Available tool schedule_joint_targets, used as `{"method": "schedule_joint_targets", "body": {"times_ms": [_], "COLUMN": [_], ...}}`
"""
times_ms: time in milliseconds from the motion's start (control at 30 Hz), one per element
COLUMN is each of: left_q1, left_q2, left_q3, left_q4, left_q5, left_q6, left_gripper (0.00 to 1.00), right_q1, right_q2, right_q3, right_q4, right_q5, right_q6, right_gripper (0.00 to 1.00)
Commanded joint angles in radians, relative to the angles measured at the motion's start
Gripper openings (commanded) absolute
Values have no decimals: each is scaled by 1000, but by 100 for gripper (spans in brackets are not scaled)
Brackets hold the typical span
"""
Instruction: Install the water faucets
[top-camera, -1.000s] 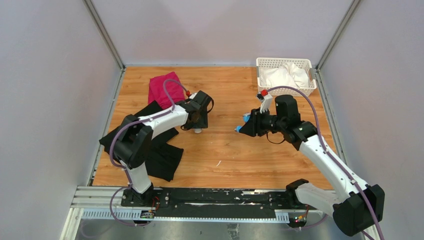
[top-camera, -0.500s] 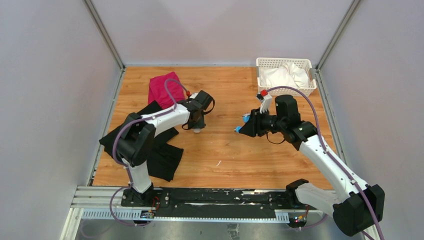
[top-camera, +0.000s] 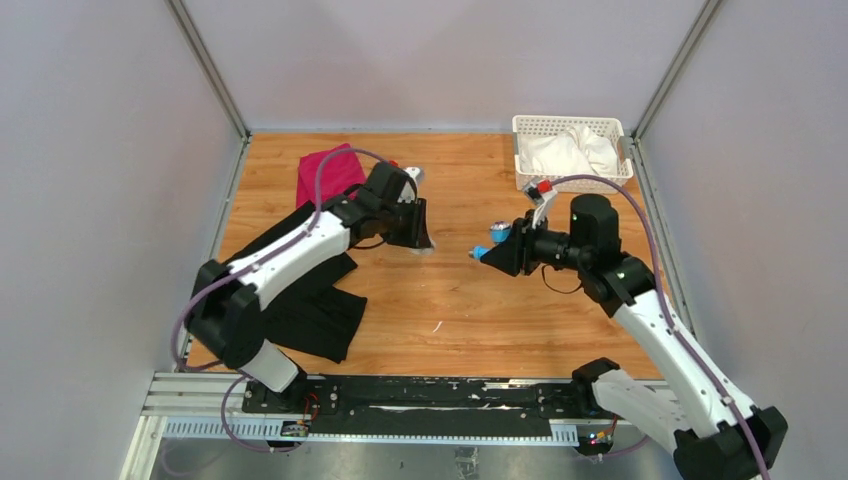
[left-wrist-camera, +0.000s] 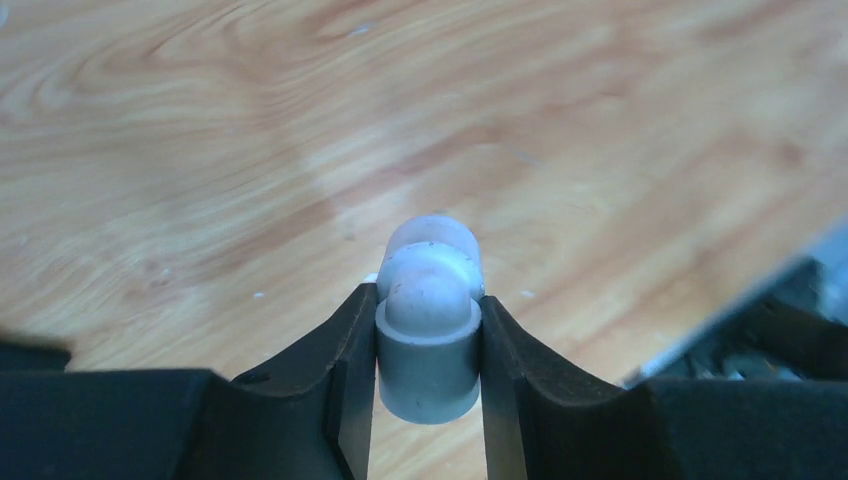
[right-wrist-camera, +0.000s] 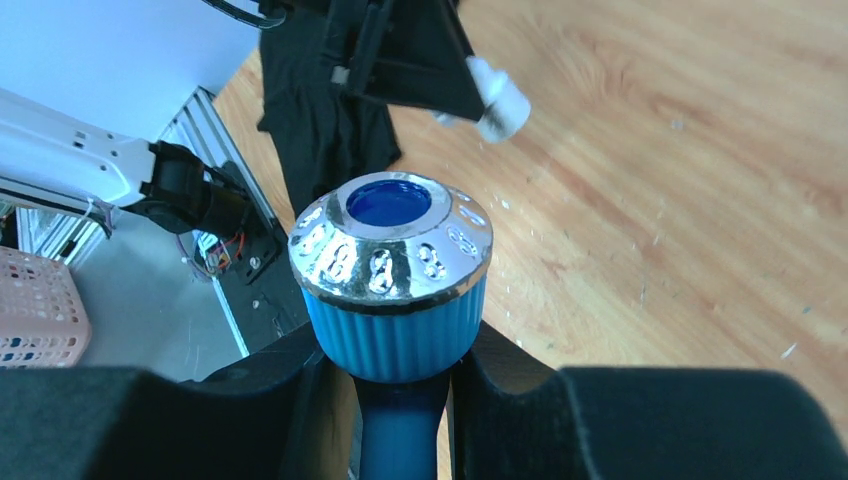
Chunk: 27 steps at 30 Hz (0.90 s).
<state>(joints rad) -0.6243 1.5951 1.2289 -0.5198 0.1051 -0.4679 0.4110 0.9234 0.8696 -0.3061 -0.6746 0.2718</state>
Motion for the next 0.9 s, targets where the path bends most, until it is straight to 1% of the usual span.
{"method": "schedule_joint_targets", "body": {"times_ms": [0,67,100,167,200,267,300,367,400,433,467,500,567,667,767,867], "left_q1": [24,58,68,71,71,71,71,71,71,71,71,71,72,71,72,71], "left_q2": [-169,-255,-311,-435,-502,-629,-705,-783,-806,-822,-831,-835,-829,-810,-795,-807], "left_q3": [13,-24,-58,-128,-172,-290,-338,-404,-433,-448,-459,-460,-447,-420,-388,-377], "left_q4": [25,51,90,162,216,361,429,554,599,631,657,664,667,667,668,667], "left_q5": [348,512,592,661,675,657,635,585,582,611,664,712,737,756,767,773], "left_q6": [162,192,217,266,295,358,376,408,435,487,575,658,758,827,858,906], "left_gripper": [0,0,0,0,0,0,0,0,0,0,0,0,0,0,0,0], "right_q1": [-9,-10,-8,-8,-7,-6,-5,-2,1,6,10,19,39,55,69,75], "right_q2": [-139,-222,-271,-361,-397,-435,-431,-398,-364,-341,-324,-305,-271,-250,-253,-243], "right_q3": [-16,-44,-67,-136,-173,-201,-199,-165,-146,-128,-113,-101,-81,-60,-69,-93], "right_q4": [143,225,283,437,493,555,571,560,557,557,556,554,537,532,575,673], "right_q5": [-44,-63,-74,-86,-98,-150,-196,-289,-329,-356,-368,-370,-354,-359,-383,-437], "right_q6": [-27,-36,-40,-47,-59,-83,-93,-92,-78,-68,-62,-58,-65,-76,-74,-25], "right_gripper": [0,0,0,0,0,0,0,0,0,0,0,0,0,0,0,0]}}
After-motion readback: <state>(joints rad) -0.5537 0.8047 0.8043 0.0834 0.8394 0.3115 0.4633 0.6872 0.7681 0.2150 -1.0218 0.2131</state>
